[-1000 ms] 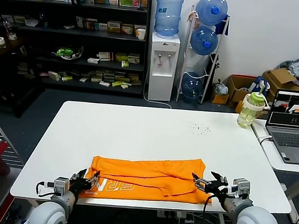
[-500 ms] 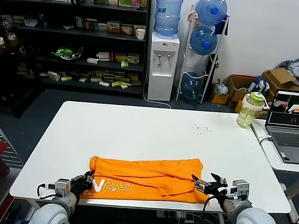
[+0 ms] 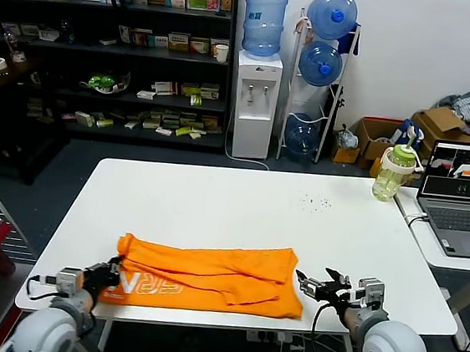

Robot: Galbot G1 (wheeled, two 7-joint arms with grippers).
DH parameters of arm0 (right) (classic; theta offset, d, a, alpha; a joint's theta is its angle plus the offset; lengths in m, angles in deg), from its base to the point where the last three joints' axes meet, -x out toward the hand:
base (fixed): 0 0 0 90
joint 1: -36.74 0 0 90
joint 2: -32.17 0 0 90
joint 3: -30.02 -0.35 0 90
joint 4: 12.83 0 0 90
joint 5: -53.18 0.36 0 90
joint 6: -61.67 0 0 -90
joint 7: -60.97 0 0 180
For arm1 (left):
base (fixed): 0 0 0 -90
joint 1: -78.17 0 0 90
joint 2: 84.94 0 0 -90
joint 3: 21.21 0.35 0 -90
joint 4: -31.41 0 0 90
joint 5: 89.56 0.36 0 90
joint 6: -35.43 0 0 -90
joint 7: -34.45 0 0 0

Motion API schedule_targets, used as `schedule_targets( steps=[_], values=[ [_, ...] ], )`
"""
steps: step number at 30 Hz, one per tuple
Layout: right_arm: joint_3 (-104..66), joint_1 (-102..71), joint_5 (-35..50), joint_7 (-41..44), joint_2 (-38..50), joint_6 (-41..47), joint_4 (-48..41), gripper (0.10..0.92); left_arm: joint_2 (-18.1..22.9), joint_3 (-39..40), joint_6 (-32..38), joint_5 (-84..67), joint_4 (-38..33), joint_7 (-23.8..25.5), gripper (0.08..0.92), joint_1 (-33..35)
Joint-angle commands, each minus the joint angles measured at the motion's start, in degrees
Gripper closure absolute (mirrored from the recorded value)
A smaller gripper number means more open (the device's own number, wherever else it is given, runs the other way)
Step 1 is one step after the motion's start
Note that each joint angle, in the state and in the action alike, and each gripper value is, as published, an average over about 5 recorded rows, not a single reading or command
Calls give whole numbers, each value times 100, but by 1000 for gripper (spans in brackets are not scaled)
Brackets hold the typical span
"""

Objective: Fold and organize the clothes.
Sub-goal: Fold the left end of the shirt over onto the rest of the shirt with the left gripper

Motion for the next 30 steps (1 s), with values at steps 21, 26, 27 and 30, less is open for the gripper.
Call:
schedule_targets(
  steps=[21, 26, 27, 30],
  values=[
    [156, 12, -276, -111, -312, 26, -2, 203, -1505, -771, -850, -2464, -1082, -947, 894, 233],
    [47, -176, -359, -151, -448, 57, 80, 203, -829, 593, -1029, -3225, -1560, -1813, 894, -884],
    [26, -207, -371, -157, -471, 61, 89, 203, -711, 799, -1041, -3281, -1565, -1922, 894, -1039],
    [-6, -255, -386, -168, -513, 64, 86, 203, -466, 1156, -1042, -3308, -1473, -2094, 894, -1369]
  ],
)
